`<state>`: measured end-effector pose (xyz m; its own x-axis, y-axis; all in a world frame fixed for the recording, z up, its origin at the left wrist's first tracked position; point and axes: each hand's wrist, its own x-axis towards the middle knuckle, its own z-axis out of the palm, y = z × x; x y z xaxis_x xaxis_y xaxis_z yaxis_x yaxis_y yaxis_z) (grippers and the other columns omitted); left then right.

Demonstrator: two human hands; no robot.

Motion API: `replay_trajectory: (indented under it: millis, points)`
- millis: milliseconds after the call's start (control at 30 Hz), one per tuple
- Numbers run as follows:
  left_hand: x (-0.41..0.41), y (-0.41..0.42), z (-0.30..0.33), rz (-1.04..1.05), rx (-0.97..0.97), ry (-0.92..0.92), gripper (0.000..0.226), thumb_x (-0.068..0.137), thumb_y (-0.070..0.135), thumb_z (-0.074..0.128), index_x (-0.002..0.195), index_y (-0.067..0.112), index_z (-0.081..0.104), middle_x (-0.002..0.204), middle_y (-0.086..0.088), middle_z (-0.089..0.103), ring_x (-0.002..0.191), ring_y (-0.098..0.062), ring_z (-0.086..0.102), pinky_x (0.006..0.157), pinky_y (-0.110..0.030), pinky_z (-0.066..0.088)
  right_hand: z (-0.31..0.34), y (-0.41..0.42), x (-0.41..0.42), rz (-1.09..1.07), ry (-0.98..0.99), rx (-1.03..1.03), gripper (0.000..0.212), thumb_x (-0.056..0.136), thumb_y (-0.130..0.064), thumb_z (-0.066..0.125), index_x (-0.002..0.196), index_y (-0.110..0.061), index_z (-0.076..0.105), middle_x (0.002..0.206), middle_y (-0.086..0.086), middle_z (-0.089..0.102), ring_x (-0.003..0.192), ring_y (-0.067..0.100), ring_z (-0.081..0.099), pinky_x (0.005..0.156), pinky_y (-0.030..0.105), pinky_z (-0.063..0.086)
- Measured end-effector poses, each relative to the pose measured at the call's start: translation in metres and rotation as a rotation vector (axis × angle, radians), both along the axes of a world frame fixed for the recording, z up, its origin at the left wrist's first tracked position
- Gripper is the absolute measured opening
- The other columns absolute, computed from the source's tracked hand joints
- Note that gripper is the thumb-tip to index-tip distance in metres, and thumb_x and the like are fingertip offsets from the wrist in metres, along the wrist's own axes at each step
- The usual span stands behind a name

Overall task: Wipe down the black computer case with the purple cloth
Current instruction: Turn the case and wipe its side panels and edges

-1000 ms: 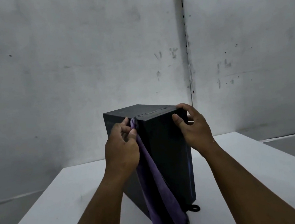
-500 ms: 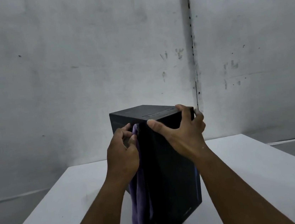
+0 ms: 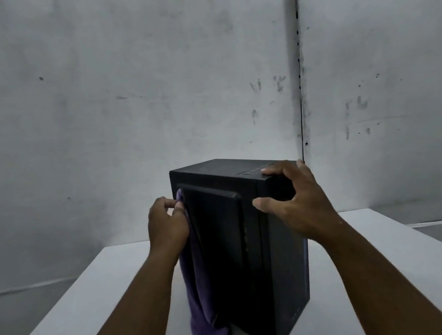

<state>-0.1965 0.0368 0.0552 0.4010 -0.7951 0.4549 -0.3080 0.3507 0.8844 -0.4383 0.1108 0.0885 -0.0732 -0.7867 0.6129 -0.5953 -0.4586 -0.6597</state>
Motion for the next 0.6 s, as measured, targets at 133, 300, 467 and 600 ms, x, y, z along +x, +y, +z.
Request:
replay_trajectory:
  millis: [133,300,467,600]
  points:
    - [0.004,-0.018,0.012,-0.025,0.04,0.048,0.017,0.106,0.025,0.054,0.1,0.008,0.057,0.091,0.002,0.06,0.077,-0.011,0.054,0.063,-0.027,0.041,0.003,-0.002,-0.019,0.07,-0.012,-0.034,0.046,0.07,-0.044,0.085,0.109,-0.047,0.061,0.126,-0.008,0.058,0.117,0.012,0.062,0.1,0.041,0.055]
    - [0.008,-0.027,0.016,-0.113,0.073,0.095,0.023,0.107,0.028,0.053,0.1,0.007,0.057,0.09,-0.006,0.06,0.082,-0.021,0.054,0.072,-0.036,0.044,0.004,-0.005,-0.03,0.126,0.007,-0.019,0.041,0.084,-0.026,0.085,0.112,-0.041,0.06,0.122,-0.01,0.06,0.109,0.001,0.062,0.092,0.019,0.05]
    - [0.007,-0.014,0.008,-0.097,0.062,0.047,0.021,0.106,0.026,0.054,0.096,0.008,0.057,0.087,-0.003,0.06,0.076,-0.015,0.052,0.064,-0.029,0.042,-0.002,-0.006,-0.037,-0.048,0.086,-0.115,0.035,0.093,-0.022,0.075,0.119,-0.038,0.059,0.127,-0.021,0.064,0.122,0.003,0.06,0.106,0.027,0.048]
    - [-0.004,0.007,0.004,-0.06,0.012,0.047,0.02,0.106,0.026,0.054,0.097,0.008,0.056,0.09,-0.004,0.063,0.077,-0.015,0.056,0.063,-0.028,0.044,0.007,-0.007,-0.032,-0.428,0.34,-0.056,0.03,0.1,-0.052,0.057,0.129,-0.045,0.057,0.147,-0.017,0.056,0.155,0.016,0.028,0.123,0.063,0.002]
